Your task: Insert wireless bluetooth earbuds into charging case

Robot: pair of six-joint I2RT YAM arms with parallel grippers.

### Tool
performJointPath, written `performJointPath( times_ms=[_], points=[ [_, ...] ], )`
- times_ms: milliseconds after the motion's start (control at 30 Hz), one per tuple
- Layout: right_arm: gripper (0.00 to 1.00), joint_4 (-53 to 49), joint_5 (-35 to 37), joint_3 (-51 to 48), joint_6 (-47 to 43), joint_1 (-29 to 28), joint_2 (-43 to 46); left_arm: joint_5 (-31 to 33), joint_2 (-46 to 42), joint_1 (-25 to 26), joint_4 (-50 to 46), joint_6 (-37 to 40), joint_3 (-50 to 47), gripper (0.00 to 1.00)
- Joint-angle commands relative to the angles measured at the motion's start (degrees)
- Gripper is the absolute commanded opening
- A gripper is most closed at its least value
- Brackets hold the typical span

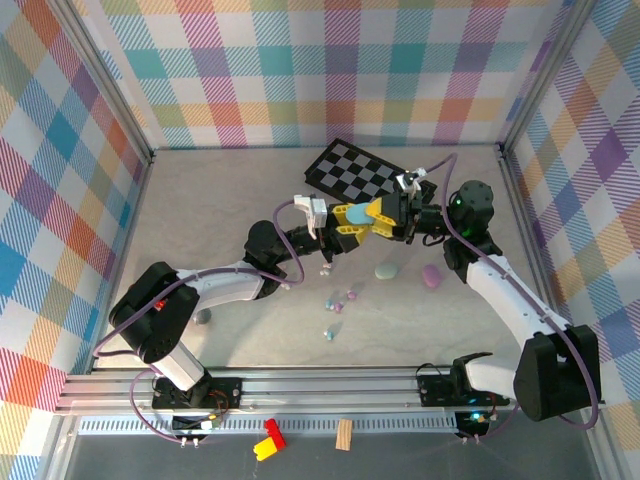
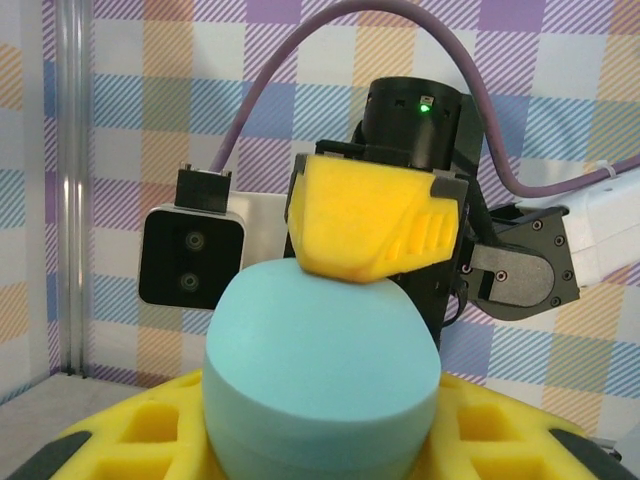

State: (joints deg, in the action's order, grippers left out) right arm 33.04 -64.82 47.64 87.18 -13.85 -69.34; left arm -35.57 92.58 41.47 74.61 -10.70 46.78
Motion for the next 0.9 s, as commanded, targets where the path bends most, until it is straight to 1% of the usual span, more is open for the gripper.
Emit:
performJointPath(
  times_ms=[0, 67, 100, 133, 200, 267, 333, 400, 467, 567, 633, 767, 867],
  points=[
    [0.60, -11.69, 1.90, 4.09, -10.27, 0.31, 2.69, -2.16, -0.03, -0.34, 2.76, 0.10, 0.58, 0.32],
    [0.71, -20.23, 3.03, 5.88, -17.37, 0.57, 3.65, -3.12, 0.19, -1.23, 2.75, -1.30, 0.37, 0.32],
    [0.74, -23.50, 3.56, 6.52, -19.98, 0.72, 3.77, -3.83, 0.15, -1.59, 2.80, -1.42, 0.10, 0.32],
    [0.76, -27.73, 4.34, 7.61, -23.29, 0.92, 3.94, -4.42, -0.09, -1.89, 2.77, -1.36, -0.34, 0.32],
    [0.80, -37.68, 6.83, 10.49, -32.70, 1.02, 4.34, -5.39, -0.60, -2.72, 2.62, -1.51, -1.16, 0.32],
    [0.83, -48.39, 10.84, 13.79, -44.51, 0.93, 4.90, -8.06, -1.07, -4.11, 2.48, -2.24, -1.70, 0.32],
    [0.86, -55.30, 13.76, 15.65, -55.29, 0.93, 5.26, -10.42, -1.35, -5.44, 2.47, -3.93, -1.94, 0.32],
    [0.88, -61.13, 17.07, 17.25, -64.95, 0.90, 5.27, -12.33, -1.95, -6.17, 2.38, -3.91, -2.67, 0.32],
    [0.90, -64.72, 19.39, 18.50, -72.83, 0.23, 5.36, -12.85, -2.60, -6.73, 2.36, -3.84, -3.51, 0.32],
    [0.90, -68.90, 25.53, 20.02, -82.25, -3.37, 5.10, -13.03, -3.57, -7.33, 2.34, -3.47, -4.95, 0.32],
    [0.91, -69.84, 29.84, 20.58, -85.61, -6.53, 4.76, -13.34, -3.88, -7.54, 2.21, -3.36, -5.56, 0.32],
    [0.91, -66.44, 34.60, 20.62, -85.77, -10.90, 3.99, -14.35, -4.07, -7.72, 2.12, -3.72, -5.99, 0.33],
    [0.91, -66.30, 39.09, 21.93, -86.67, -13.44, 2.31, -14.52, -4.66, -7.73, 2.12, -3.80, -6.33, 0.33]
  ],
)
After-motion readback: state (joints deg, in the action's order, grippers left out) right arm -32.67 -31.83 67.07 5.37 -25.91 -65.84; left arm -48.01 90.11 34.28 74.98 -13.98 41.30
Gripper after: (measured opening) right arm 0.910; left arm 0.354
